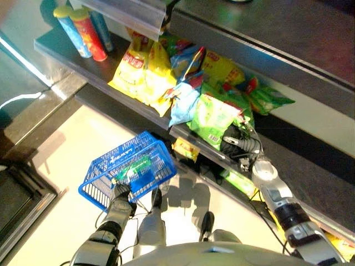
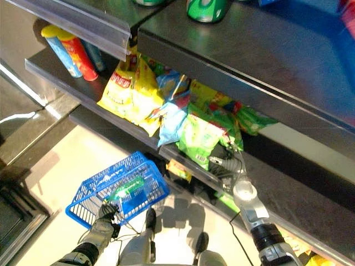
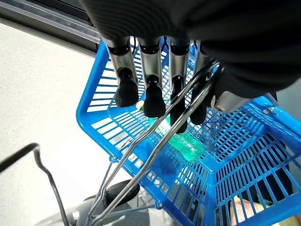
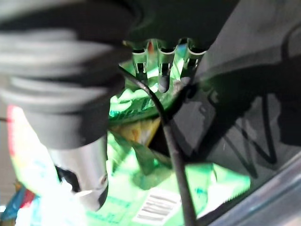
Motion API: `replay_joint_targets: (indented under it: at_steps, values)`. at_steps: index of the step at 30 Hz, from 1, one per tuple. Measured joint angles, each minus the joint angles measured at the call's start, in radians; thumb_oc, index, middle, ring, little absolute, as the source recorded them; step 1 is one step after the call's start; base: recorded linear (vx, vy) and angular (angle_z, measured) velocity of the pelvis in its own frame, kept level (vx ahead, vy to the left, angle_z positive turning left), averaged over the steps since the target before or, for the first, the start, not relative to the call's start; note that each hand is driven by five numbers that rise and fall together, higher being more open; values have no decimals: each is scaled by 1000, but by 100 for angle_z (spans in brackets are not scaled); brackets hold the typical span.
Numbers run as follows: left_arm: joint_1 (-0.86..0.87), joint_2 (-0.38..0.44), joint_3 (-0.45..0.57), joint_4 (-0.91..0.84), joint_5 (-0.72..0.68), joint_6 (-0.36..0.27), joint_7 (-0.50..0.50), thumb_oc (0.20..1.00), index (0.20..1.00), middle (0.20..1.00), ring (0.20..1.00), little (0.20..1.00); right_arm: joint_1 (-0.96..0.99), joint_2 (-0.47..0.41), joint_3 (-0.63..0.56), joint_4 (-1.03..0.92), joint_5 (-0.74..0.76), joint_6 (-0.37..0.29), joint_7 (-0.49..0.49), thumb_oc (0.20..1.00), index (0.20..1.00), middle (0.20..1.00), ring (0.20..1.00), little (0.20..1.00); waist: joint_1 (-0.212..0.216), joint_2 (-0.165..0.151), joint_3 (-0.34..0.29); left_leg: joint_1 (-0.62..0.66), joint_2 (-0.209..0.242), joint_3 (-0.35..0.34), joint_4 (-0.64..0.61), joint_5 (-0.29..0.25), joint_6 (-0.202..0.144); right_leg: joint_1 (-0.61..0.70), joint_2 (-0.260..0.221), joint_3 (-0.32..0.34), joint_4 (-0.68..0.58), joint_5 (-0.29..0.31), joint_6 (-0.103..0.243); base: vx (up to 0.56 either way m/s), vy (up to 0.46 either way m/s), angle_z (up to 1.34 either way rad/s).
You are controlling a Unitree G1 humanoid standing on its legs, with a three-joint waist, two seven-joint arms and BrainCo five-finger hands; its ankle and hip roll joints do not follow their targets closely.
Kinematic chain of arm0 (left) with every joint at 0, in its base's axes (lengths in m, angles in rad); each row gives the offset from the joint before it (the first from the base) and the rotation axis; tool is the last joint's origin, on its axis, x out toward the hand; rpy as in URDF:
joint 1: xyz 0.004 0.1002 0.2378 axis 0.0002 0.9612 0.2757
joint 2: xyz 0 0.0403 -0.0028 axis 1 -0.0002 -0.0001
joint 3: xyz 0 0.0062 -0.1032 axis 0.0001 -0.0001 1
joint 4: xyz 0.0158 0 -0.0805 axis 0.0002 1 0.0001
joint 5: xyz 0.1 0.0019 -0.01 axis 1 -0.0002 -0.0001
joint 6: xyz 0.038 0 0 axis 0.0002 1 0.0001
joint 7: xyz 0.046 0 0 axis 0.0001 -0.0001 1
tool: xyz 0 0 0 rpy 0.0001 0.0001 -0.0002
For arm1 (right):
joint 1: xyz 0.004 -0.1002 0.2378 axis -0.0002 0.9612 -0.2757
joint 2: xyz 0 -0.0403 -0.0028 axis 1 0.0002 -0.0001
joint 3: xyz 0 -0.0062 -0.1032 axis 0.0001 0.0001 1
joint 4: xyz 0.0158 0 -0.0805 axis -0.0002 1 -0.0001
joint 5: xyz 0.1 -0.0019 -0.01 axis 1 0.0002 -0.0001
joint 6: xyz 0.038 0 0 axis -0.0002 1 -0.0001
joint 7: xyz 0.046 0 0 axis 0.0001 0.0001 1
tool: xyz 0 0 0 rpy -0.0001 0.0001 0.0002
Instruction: Pick up the snacks into the basket
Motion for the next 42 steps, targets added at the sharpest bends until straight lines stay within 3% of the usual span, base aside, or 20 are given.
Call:
replay_joint_targets:
  at_steps: [9,17,23,25,26,35,42]
  values:
    - [-16,20,-2,1,2,-1,3,200,200,200,200,200,-164,3,37,139,21,6,-34,1000,1000,1000,1000,1000,0,-12,12,-21,-6,1,1,0,4,-23,2,3,0,0,2,9,54,-2]
    - [-28,38,-22,1,-7,-20,8,200,200,200,200,200,-279,17,70,266,109,8,-72,1000,1000,1000,1000,1000,51,-36,22,-24,-8,-3,1,0,4,-25,4,-2,-1,0,2,-2,4,1]
    - [-28,44,-22,4,-31,-20,14,200,200,200,200,200,-284,57,120,267,160,7,-75,1000,1000,1000,1000,1000,59,-42,22,-26,-7,-6,1,0,4,-24,6,-6,-1,0,2,0,0,0]
    - [-28,44,-22,4,-32,-20,15,200,200,200,200,200,-309,60,145,289,161,7,-74,548,548,548,548,548,61,-43,22,-25,-7,-7,1,1,4,-24,7,-6,-1,0,2,-20,9,-1]
    - [-28,45,-22,4,-33,-20,15,200,200,200,200,200,-341,63,164,329,161,7,-74,200,200,200,200,200,63,-44,23,-25,-6,-7,1,1,3,-23,8,-7,-1,0,2,-30,5,0]
    - [-47,51,-34,4,-35,-20,21,200,200,200,200,200,-396,84,173,364,161,-15,-75,200,200,200,200,200,80,-48,26,-44,-4,-29,1,4,-1,-35,12,-18,-1,-1,2,-12,15,4]
    - [-53,52,-29,5,-35,-17,20,200,200,200,200,200,-267,76,119,204,168,-24,-38,200,200,200,200,200,79,-59,31,-34,-10,-27,1,4,0,-23,5,-19,-1,-1,2,28,10,3]
